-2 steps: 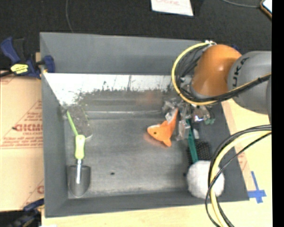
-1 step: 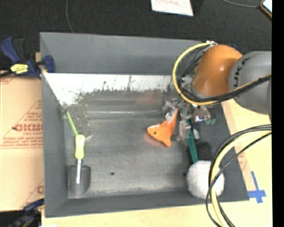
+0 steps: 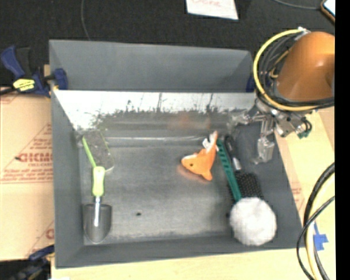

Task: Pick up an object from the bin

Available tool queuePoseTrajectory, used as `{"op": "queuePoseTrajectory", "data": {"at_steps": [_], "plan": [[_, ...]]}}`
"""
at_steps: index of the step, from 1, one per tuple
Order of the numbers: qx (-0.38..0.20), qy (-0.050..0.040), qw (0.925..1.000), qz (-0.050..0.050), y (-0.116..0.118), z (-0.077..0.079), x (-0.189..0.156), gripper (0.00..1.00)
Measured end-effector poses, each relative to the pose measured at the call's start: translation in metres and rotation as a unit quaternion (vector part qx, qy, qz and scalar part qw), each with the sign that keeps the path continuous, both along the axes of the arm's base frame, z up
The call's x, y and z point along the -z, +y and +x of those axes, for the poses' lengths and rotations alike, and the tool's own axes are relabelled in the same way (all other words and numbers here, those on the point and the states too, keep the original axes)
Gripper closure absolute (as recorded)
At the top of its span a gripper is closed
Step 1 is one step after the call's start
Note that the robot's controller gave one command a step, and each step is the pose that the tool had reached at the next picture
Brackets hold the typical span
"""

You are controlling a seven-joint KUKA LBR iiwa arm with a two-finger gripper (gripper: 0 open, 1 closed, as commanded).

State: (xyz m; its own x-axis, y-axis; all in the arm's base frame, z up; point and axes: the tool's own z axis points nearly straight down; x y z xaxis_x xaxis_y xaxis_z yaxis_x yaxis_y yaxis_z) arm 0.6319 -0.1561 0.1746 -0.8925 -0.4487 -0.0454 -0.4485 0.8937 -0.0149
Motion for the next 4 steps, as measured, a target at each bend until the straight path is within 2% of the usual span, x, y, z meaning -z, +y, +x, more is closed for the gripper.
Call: {"op": "queuePoseTrajectory", "data": {"at_steps": [1, 2, 3, 4], "plan": [[0.021, -0.0099, 0.9997, -0.003, -0.005, 0.006, 0.005, 0.00], [0.035, -0.0041, 0.9994, 0.002, 0.004, -0.008, 0.040, 0.00], [-0.065, -0.0088, 0.9978, -0.005, 0.056, 0.007, 0.100, 0.00], [0.011, -0.0053, 0.9999, -0.001, 0.028, -0.029, 0.084, 1.00]]}}
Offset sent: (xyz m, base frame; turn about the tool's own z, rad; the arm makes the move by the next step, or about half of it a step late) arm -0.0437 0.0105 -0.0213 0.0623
